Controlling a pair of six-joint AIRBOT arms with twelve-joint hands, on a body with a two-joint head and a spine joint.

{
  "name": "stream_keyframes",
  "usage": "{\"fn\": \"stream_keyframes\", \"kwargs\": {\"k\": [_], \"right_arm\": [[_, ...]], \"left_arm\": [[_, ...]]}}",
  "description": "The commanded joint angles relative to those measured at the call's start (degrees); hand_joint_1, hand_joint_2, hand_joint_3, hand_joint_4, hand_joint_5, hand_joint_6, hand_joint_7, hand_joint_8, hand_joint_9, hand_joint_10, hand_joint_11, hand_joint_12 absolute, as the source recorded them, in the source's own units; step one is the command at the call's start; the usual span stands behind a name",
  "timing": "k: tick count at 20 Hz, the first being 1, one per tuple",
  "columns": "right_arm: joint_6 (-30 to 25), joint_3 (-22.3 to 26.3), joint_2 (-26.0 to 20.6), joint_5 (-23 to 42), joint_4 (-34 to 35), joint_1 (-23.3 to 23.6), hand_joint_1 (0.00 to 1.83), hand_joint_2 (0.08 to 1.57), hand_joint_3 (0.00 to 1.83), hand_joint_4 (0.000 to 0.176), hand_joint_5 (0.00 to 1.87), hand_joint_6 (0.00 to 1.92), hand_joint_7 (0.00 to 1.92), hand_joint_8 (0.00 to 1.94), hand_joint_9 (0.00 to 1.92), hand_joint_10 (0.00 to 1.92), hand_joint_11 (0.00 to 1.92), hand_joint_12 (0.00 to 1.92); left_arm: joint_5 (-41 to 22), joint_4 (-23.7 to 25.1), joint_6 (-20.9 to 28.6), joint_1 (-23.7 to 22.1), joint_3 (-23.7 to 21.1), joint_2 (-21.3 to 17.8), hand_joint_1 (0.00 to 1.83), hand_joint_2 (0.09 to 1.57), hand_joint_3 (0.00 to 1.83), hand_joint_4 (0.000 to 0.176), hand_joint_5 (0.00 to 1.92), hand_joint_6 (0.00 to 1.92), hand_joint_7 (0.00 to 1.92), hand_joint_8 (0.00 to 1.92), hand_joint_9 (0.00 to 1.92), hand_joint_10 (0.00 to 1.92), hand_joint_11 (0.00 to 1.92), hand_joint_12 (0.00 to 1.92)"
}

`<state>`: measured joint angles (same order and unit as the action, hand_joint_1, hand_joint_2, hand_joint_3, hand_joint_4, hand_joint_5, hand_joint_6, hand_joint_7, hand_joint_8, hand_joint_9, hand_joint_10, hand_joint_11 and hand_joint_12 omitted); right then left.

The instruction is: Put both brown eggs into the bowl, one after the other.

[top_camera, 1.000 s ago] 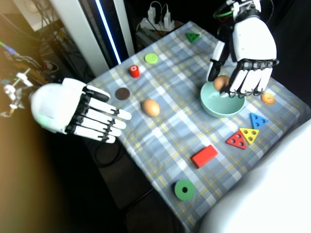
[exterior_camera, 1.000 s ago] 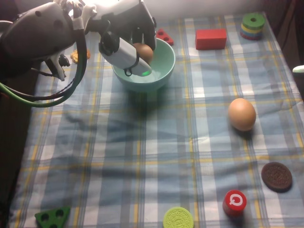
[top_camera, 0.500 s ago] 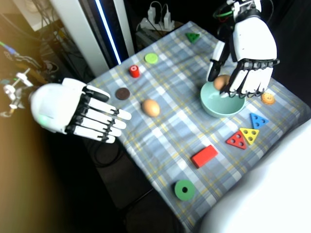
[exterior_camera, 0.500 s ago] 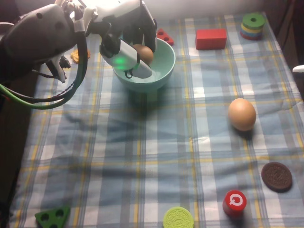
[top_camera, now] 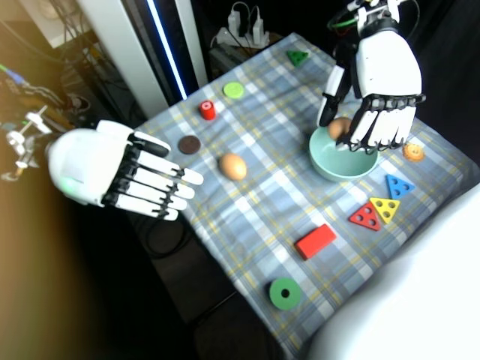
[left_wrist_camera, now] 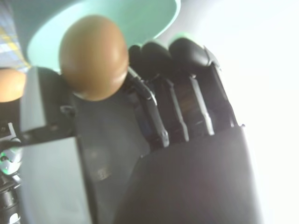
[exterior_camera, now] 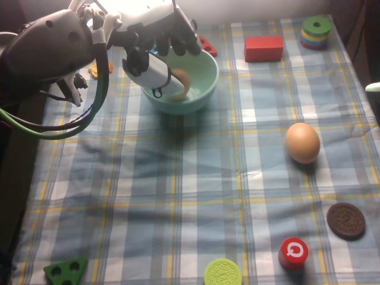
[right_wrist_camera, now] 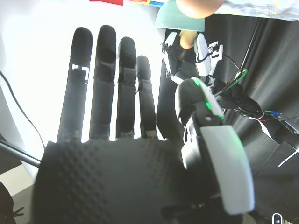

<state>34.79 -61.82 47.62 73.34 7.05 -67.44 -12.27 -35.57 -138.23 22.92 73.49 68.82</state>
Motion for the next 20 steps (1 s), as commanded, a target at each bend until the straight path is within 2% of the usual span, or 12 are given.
{"fn": "stream_keyframes", "kwargs": {"k": [1,4,5,7,9,11,12,14,15,16,17,20], "right_arm": [[-0.29,-0.4,-0.07,6.84,1.39,0.17,0.27,1.49,0.0,0.0,0.5,0.0,0.77,0.0,0.83,0.01,0.49,0.81],[-0.29,-0.4,-0.04,6.84,1.4,0.17,0.27,1.49,0.0,0.0,0.5,0.0,0.76,0.0,0.82,0.0,0.48,0.79],[-0.29,-0.4,-0.04,6.84,1.4,0.17,0.27,1.49,0.0,0.0,0.5,0.0,0.76,0.0,0.83,0.0,0.48,0.8],[-0.29,-0.4,-0.01,6.84,1.4,0.17,0.27,1.49,0.0,0.0,0.5,0.0,0.76,0.0,0.83,0.0,0.48,0.84],[-0.29,-0.4,0.08,6.84,1.4,0.17,0.29,1.49,0.0,0.0,0.5,0.0,0.76,0.0,0.82,0.0,0.47,0.82],[-0.29,-0.57,0.25,6.86,1.21,0.66,0.4,1.48,0.0,0.0,0.5,0.0,0.78,0.0,0.83,0.0,0.46,0.83],[-0.29,-0.7,0.3,6.82,0.84,0.98,0.56,1.45,0.0,0.0,0.47,0.0,0.72,0.0,0.78,0.0,0.38,0.94],[-0.29,-1.18,0.55,5.79,-0.62,2.49,0.65,1.33,0.0,0.0,0.4,0.0,0.66,0.0,0.71,0.0,0.28,0.97],[-0.29,-1.75,0.91,4.2,-2.1,4.27,0.75,1.26,0.0,0.0,0.39,0.0,0.62,0.0,0.68,0.0,0.29,0.87],[-0.29,-2.29,1.31,2.67,-3.12,5.74,0.85,1.2,0.0,0.0,0.38,0.0,0.58,0.0,0.62,0.0,0.28,0.78],[-0.55,-3.43,2.25,-0.67,-5.39,8.37,0.9,1.17,0.0,0.0,0.38,0.0,0.58,0.0,0.61,0.0,0.31,0.71],[-5.16,-7.63,5.74,-8.09,-12.7,14.96,0.9,1.08,0.0,0.0,0.42,0.0,0.6,0.0,0.63,0.0,0.41,0.51]], "left_arm": [[-5.21,0.7,-0.02,-0.54,-0.27,-0.05,1.14,0.96,0.0,0.008,0.76,0.0,0.81,0.09,0.69,0.63,0.44,1.31],[-5.23,0.82,-0.03,-0.39,-0.44,-0.1,1.13,0.95,0.0,0.019,0.76,0.0,0.82,0.02,0.72,0.47,0.41,1.26],[-5.23,0.82,-0.03,-0.36,-0.45,-0.12,1.17,0.92,0.0,0.006,0.78,0.01,0.85,0.02,0.75,0.47,0.4,1.25],[-5.44,0.76,-0.03,-0.18,-0.69,-0.28,1.11,0.96,0.0,0.005,0.75,0.0,0.85,0.01,0.69,0.67,0.43,1.35],[-6.8,0.42,0.23,0.32,-1.54,-0.92,1.09,0.95,0.0,0.019,0.76,0.0,0.84,0.0,0.64,0.64,0.37,1.37],[-10.98,3.93,6.92,1.59,-4.13,-3.4,0.93,1.01,0.0,0.026,0.73,0.0,0.8,0.0,0.67,0.52,0.37,1.31],[-12.86,5.92,9.83,1.96,-5.35,-4.57,0.88,0.98,0.0,0.062,0.59,0.0,0.69,0.0,0.61,0.35,0.26,1.2],[-18.91,10.92,16.82,2.79,-9.13,-8.0,0.88,0.89,0.0,0.123,0.35,0.0,0.42,0.0,0.47,0.06,0.11,1.06],[-22.79,13.67,20.26,3.54,-11.6,-10.31,0.87,0.83,0.0,0.151,0.31,0.0,0.36,0.0,0.42,0.02,0.09,1.03],[-25.03,15.11,21.9,4.42,-13.26,-11.96,0.72,0.9,0.01,0.171,0.21,0.0,0.24,0.0,0.32,0.0,0.02,1.04],[-27.99,16.56,23.18,6.17,-16.11,-14.84,0.67,0.92,0.01,0.175,0.16,0.01,0.15,0.01,0.16,0.01,0.0,0.69],[-35.44,18.03,28.67,13.48,-22.38,-21.82,0.91,0.77,0.0,0.176,0.1,0.0,0.15,0.0,0.21,0.01,0.0,0.71]]}}
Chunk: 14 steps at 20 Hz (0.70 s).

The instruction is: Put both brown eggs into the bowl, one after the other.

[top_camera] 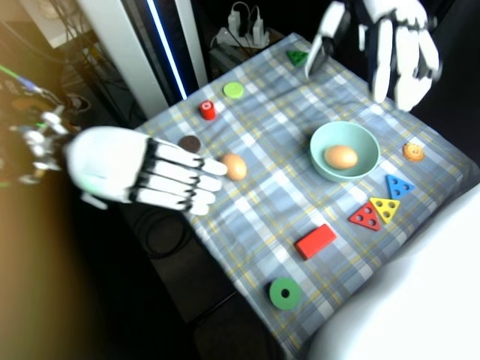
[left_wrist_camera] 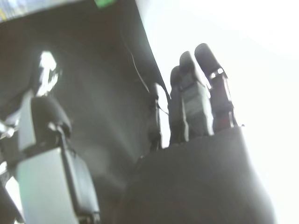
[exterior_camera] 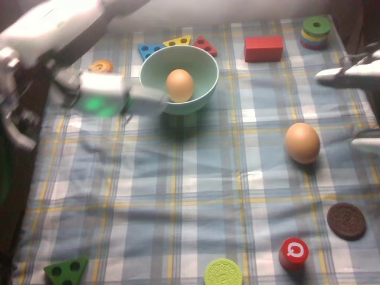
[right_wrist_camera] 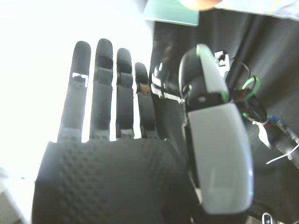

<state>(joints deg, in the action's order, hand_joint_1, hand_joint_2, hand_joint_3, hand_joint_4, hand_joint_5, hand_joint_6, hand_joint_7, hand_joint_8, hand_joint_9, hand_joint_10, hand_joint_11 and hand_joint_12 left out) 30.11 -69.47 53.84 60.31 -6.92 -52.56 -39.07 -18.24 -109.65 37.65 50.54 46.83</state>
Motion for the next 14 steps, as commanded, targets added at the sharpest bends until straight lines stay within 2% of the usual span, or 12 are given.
{"fn": "stream_keyframes", "kwargs": {"k": [1,2,3,4,5,6,7,8,9,11,13,14], "right_arm": [[-0.98,-0.6,0.06,3.05,-0.74,1.8,0.91,1.07,0.0,0.0,0.43,0.0,0.6,0.0,0.63,0.0,0.42,0.5],[-1.28,-0.91,0.34,1.23,-2.96,3.28,0.87,1.03,0.0,0.005,0.43,0.0,0.58,0.0,0.61,0.0,0.42,0.43],[-1.6,-1.02,0.44,0.08,-4.83,4.26,0.87,1.02,0.0,0.0,0.44,0.0,0.57,0.0,0.58,0.0,0.41,0.42],[-2.02,-1.05,0.46,-1.25,-6.61,5.27,0.86,1.02,0.0,0.0,0.45,0.0,0.58,0.0,0.59,0.0,0.4,0.53],[-2.73,-1.19,0.55,-2.62,-8.92,6.15,0.83,1.03,0.0,0.021,0.46,0.0,0.63,0.0,0.65,0.0,0.36,0.75],[-3.41,-1.4,0.76,-3.66,-10.68,6.83,0.87,1.02,0.0,0.025,0.46,0.0,0.65,0.0,0.68,0.01,0.3,0.87],[-3.51,-1.5,1.04,-4.95,-12.39,7.66,0.84,1.03,0.0,0.004,0.43,0.0,0.62,0.0,0.65,0.0,0.24,0.87],[-3.51,-1.69,1.4,-5.99,-13.67,8.41,0.82,1.05,0.0,0.0,0.44,0.0,0.59,0.0,0.62,0.0,0.29,0.71],[-3.52,-1.94,1.87,-7.12,-15.08,9.26,0.82,1.05,0.0,0.0,0.46,0.0,0.62,0.0,0.67,0.0,0.38,0.64],[-4.31,-2.57,2.92,-9.22,-18.5,11.39,1.03,1.04,0.0,0.0,0.4,0.0,0.55,0.0,0.61,0.0,0.35,0.6],[-5.83,-3.29,3.93,-10.22,-21.28,12.55,1.2,0.97,0.0,0.0,0.39,0.0,0.55,0.0,0.6,0.0,0.36,0.57],[-6.08,-3.42,4.18,-10.45,-21.9,12.79,1.2,0.97,0.0,0.006,0.4,0.0,0.56,0.0,0.63,0.0,0.36,0.7]], "left_arm": [[-10.38,1.24,2.99,0.84,-0.66,-1.38,0.87,0.77,0.0,0.176,0.12,0.01,0.15,0.0,0.2,0.01,0.0,0.72],[-11.98,1.38,5.33,2.75,-1.61,-2.64,0.81,0.79,0.0,0.149,0.14,0.01,0.17,0.01,0.22,0.01,0.0,0.72],[-12.83,1.36,5.93,3.74,-2.26,-3.36,0.77,0.8,0.0,0.152,0.16,0.01,0.21,0.01,0.26,0.02,0.0,0.8],[-13.56,1.13,5.93,4.57,-2.85,-3.87,0.74,0.81,0.0,0.164,0.15,0.0,0.23,0.01,0.27,0.01,0.0,0.89],[-14.16,0.76,5.93,5.16,-3.13,-4.07,0.75,0.81,0.0,0.154,0.18,0.01,0.23,0.0,0.27,0.01,0.0,0.92],[-14.51,0.51,5.93,5.29,-3.15,-4.04,0.74,0.81,0.0,0.158,0.18,0.0,0.22,0.0,0.26,0.0,0.0,0.93],[-14.81,0.41,5.93,5.28,-3.15,-3.93,0.73,0.82,0.0,0.165,0.16,0.0,0.21,0.0,0.25,0.0,0.0,0.95],[-14.98,0.4,5.93,5.27,-3.15,-3.89,0.73,0.83,0.01,0.169,0.15,0.0,0.2,0.0,0.24,0.0,0.0,0.96],[-15.09,0.36,5.93,5.27,-3.16,-3.86,0.73,0.84,0.01,0.168,0.14,0.0,0.21,0.0,0.25,0.0,0.0,0.98],[-15.15,0.17,5.93,5.3,-3.16,-3.87,0.76,0.85,0.0,0.163,0.17,0.01,0.23,0.01,0.28,0.01,0.0,1.02],[-15.17,0.1,5.93,5.32,-3.16,-3.89,0.75,0.85,0.0,0.174,0.16,0.0,0.24,0.01,0.3,0.01,0.0,1.04],[-15.17,0.1,5.93,5.32,-3.16,-3.89,0.74,0.86,0.0,0.174,0.16,0.0,0.24,0.0,0.29,0.01,0.0,1.01]]}}
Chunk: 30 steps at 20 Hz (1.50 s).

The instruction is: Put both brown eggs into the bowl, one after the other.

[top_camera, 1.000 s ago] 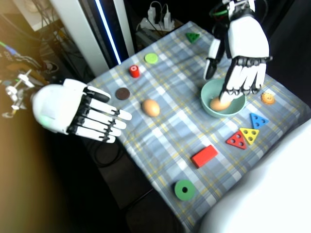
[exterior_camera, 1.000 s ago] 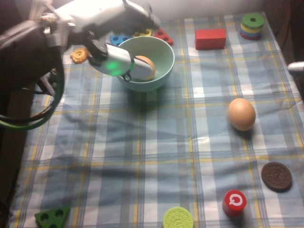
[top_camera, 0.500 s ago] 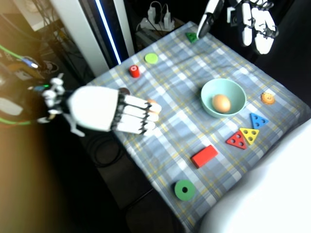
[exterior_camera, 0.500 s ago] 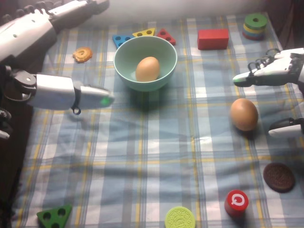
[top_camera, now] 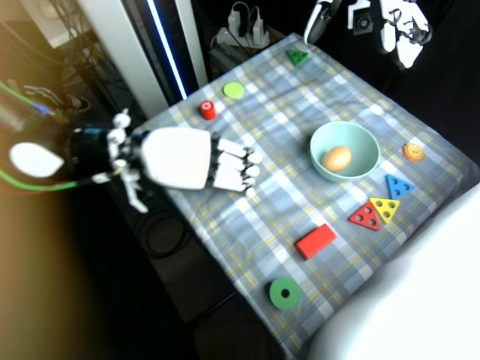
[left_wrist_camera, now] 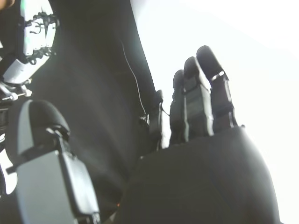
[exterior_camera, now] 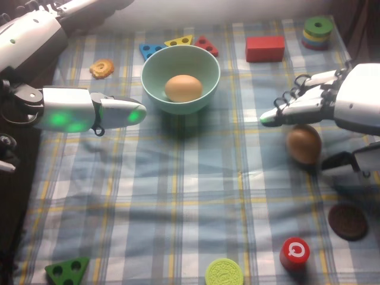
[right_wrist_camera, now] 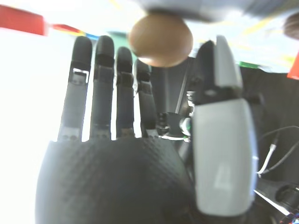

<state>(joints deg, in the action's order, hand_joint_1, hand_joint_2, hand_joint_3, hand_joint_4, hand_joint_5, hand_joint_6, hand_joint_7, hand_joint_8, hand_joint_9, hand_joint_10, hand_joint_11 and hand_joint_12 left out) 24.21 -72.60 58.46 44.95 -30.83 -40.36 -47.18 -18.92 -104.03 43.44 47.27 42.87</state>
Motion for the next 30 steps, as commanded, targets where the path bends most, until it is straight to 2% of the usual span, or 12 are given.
{"fn": "stream_keyframes", "kwargs": {"k": [1,4,9,10,15,21,24,26,27,28,29,30], "right_arm": [[-0.22,-0.32,-0.2,4.53,1.44,0.81,1.19,0.97,0.0,0.0,0.43,0.0,0.59,0.0,0.65,0.0,0.3,0.86],[-0.22,-0.32,-0.15,3.35,0.44,1.0,1.11,1.06,0.01,0.0,0.45,0.0,0.57,0.0,0.58,0.0,0.2,0.9],[-1.35,-0.54,-0.19,1.8,-1.78,1.12,1.0,1.11,0.0,0.0,0.5,0.0,0.64,0.0,0.71,0.02,0.43,0.78],[-1.4,-0.53,-0.19,1.62,-2.01,1.13,1.01,1.11,0.0,0.0,0.5,0.0,0.67,0.0,0.77,0.01,0.48,0.84],[-1.41,-0.59,-0.16,1.03,-2.63,1.53,1.17,1.11,0.0,0.0,0.61,0.0,0.75,0.0,0.89,0.01,0.5,1.12],[-1.41,-0.57,-0.64,1.03,-2.83,1.53,1.0,1.06,0.0,0.0,0.41,0.0,0.56,0.0,0.79,0.0,0.39,1.31],[-1.41,-0.37,-1.34,1.03,-2.8,1.53,1.05,0.94,0.0,0.03,0.33,0.0,0.48,0.0,0.57,0.0,0.21,1.08],[-1.41,-0.23,-1.91,0.98,-3.04,1.53,1.06,0.92,0.0,0.057,0.28,0.0,0.47,0.0,0.67,0.04,0.22,1.38],[-1.41,-0.17,-2.16,0.68,-3.19,1.53,1.03,0.93,0.0,0.071,0.28,0.0,0.56,0.01,0.5,1.02,0.32,1.64],[-1.41,-0.18,-2.34,0.32,-3.22,1.53,1.09,0.92,0.0,0.065,0.29,0.01,0.48,0.01,0.39,0.66,0.21,1.42],[-1.41,-0.24,-2.43,0.03,-3.22,1.53,1.12,0.92,0.0,0.059,0.3,0.0,0.49,0.0,0.47,0.5,0.24,1.42],[-1.41,-0.33,-2.43,-0.19,-3.22,1.53,1.09,0.93,0.0,0.066,0.32,0.0,0.43,0.0,0.46,0.26,0.21,1.17]], "left_arm": [[-7.14,0.78,0.32,-0.49,0.09,0.08,0.74,0.86,0.0,0.168,0.16,0.0,0.24,0.0,0.29,0.0,0.0,1.0],[-7.22,0.78,0.32,-0.47,0.01,0.06,0.78,0.84,0.0,0.154,0.19,0.0,0.25,0.0,0.29,0.0,0.0,0.96],[-7.25,0.76,0.32,-0.39,-0.09,-0.02,0.75,0.84,0.0,0.168,0.17,0.0,0.26,0.0,0.3,0.0,0.0,0.98],[-7.27,0.76,0.32,-0.4,-0.09,-0.01,0.77,0.84,0.0,0.153,0.19,0.0,0.27,0.01,0.32,0.01,0.0,1.03],[-7.24,0.76,0.32,-0.39,-0.11,0.07,0.73,0.86,0.0,0.162,0.21,0.0,0.29,0.0,0.35,0.01,0.0,1.15],[-7.01,0.68,0.32,-0.05,-0.11,0.09,0.75,0.86,0.0,0.172,0.21,0.0,0.3,0.0,0.37,0.01,0.0,1.24],[-6.91,0.67,0.32,0.03,-0.11,0.11,0.74,0.85,0.0,0.176,0.22,0.0,0.32,0.0,0.38,0.01,0.0,1.26],[-6.81,0.66,0.32,0.08,-0.11,0.11,0.74,0.86,0.0,0.168,0.22,0.0,0.31,0.0,0.38,0.0,0.0,1.28],[-6.79,0.66,0.32,0.08,-0.11,0.11,0.76,0.85,0.0,0.166,0.23,0.0,0.31,0.0,0.38,0.0,0.0,1.29],[-6.79,0.66,0.32,0.08,-0.11,0.12,0.75,0.85,0.0,0.168,0.24,0.0,0.32,0.0,0.39,0.0,0.0,1.3],[-6.78,0.66,0.32,0.08,-0.1,0.15,0.75,0.85,0.0,0.17,0.24,0.0,0.32,0.0,0.39,0.01,0.0,1.3],[-6.78,0.66,0.32,0.08,-0.11,0.16,0.74,0.86,0.0,0.171,0.24,0.0,0.33,0.01,0.4,0.01,0.0,1.3]]}}
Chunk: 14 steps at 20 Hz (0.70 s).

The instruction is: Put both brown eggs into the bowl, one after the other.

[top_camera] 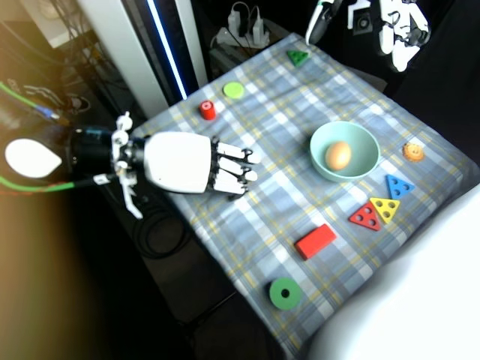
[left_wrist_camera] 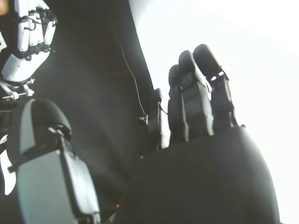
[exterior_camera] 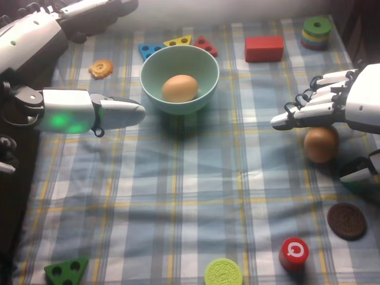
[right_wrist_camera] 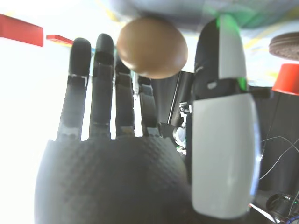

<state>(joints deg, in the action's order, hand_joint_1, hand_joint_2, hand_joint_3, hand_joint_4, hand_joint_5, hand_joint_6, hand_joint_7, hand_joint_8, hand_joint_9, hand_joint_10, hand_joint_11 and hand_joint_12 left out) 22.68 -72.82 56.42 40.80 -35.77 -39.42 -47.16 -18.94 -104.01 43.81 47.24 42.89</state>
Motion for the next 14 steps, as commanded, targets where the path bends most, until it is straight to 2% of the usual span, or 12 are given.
{"fn": "stream_keyframes", "kwargs": {"k": [1,2,3,4,5,6,7,9,10,13,14], "right_arm": [[0.12,-0.2,-0.38,3.85,1.74,0.59,1.07,0.95,0.0,0.067,0.34,0.0,0.42,0.0,0.51,0.12,0.22,1.08],[0.12,-0.23,-0.3,3.83,1.78,0.59,1.04,0.96,0.0,0.045,0.39,0.0,0.52,0.01,0.64,0.1,0.3,1.17],[0.12,-0.28,-0.07,3.83,1.88,0.59,1.01,0.98,0.0,0.028,0.43,0.0,0.56,0.0,0.69,0.07,0.32,1.2],[0.12,-0.44,0.27,3.83,2.04,0.59,0.98,1.0,0.0,0.0,0.49,0.01,0.62,0.01,0.81,0.12,0.45,1.35],[0.12,-0.57,0.45,3.8,2.15,0.59,1.0,1.02,0.0,0.0,0.54,0.01,0.69,0.01,0.85,0.31,0.55,1.4],[0.12,-0.76,0.61,3.58,2.28,0.59,1.05,1.02,0.0,0.0,0.58,0.01,0.73,0.01,0.8,0.28,0.5,1.24],[0.12,-0.91,0.67,3.28,2.37,0.59,1.13,1.01,0.0,0.0,0.63,0.0,0.76,0.01,0.82,0.25,0.49,1.22],[0.12,-1.11,0.68,2.63,2.41,0.58,1.22,1.0,0.0,0.0,0.69,0.0,0.78,0.0,0.83,0.08,0.48,0.98],[0.12,-1.14,0.68,2.5,2.41,0.58,1.26,1.01,0.0,0.0,0.71,0.0,0.8,0.0,0.85,0.04,0.49,0.92],[0.13,-1.22,0.83,2.1,2.41,0.58,1.25,1.02,0.0,0.0,0.72,0.0,0.83,0.01,0.9,0.04,0.48,1.0],[0.13,-1.26,0.91,2.04,2.41,0.58,1.23,1.03,0.0,0.0,0.73,0.0,0.87,0.01,0.96,0.07,0.54,1.1]], "left_arm": [[-6.78,0.68,0.3,-0.3,-0.08,0.16,0.74,0.86,0.0,0.175,0.23,0.0,0.33,0.0,0.37,0.01,0.0,1.24],[-6.76,0.68,0.3,-0.3,-0.08,0.18,0.73,0.86,0.0,0.176,0.24,0.0,0.32,0.0,0.37,0.01,0.0,1.23],[-6.79,0.68,0.3,-0.3,-0.08,0.19,0.73,0.85,0.0,0.176,0.24,0.01,0.33,0.0,0.38,0.01,0.0,1.22],[-6.82,0.68,0.3,-0.3,-0.09,0.19,0.73,0.86,0.0,0.174,0.24,0.0,0.33,0.0,0.38,0.01,0.0,1.24],[-6.79,0.68,0.3,-0.3,-0.09,0.2,0.73,0.86,0.0,0.176,0.24,0.0,0.33,0.0,0.38,0.0,0.0,1.22],[-6.75,0.68,0.3,-0.3,-0.1,0.22,0.74,0.86,0.0,0.176,0.24,0.0,0.33,0.0,0.38,0.0,0.0,1.21],[-6.73,0.67,0.3,-0.3,-0.11,0.22,0.73,0.86,0.0,0.176,0.23,0.0,0.32,0.0,0.37,0.0,0.0,1.2],[-6.73,0.67,0.31,-0.3,-0.14,0.23,0.74,0.86,0.0,0.176,0.23,0.0,0.32,0.0,0.38,0.0,0.0,1.22],[-6.73,0.67,0.31,-0.3,-0.15,0.24,0.74,0.86,0.0,0.174,0.23,0.0,0.32,0.0,0.37,0.0,0.0,1.22],[-6.64,0.66,0.31,-0.3,-0.19,0.24,0.76,0.86,0.0,0.175,0.24,0.0,0.32,0.0,0.37,0.0,0.0,1.19],[-6.64,0.66,0.31,-0.3,-0.22,0.24,0.74,0.86,0.0,0.169,0.25,0.0,0.34,0.0,0.39,0.01,0.0,1.25]]}}
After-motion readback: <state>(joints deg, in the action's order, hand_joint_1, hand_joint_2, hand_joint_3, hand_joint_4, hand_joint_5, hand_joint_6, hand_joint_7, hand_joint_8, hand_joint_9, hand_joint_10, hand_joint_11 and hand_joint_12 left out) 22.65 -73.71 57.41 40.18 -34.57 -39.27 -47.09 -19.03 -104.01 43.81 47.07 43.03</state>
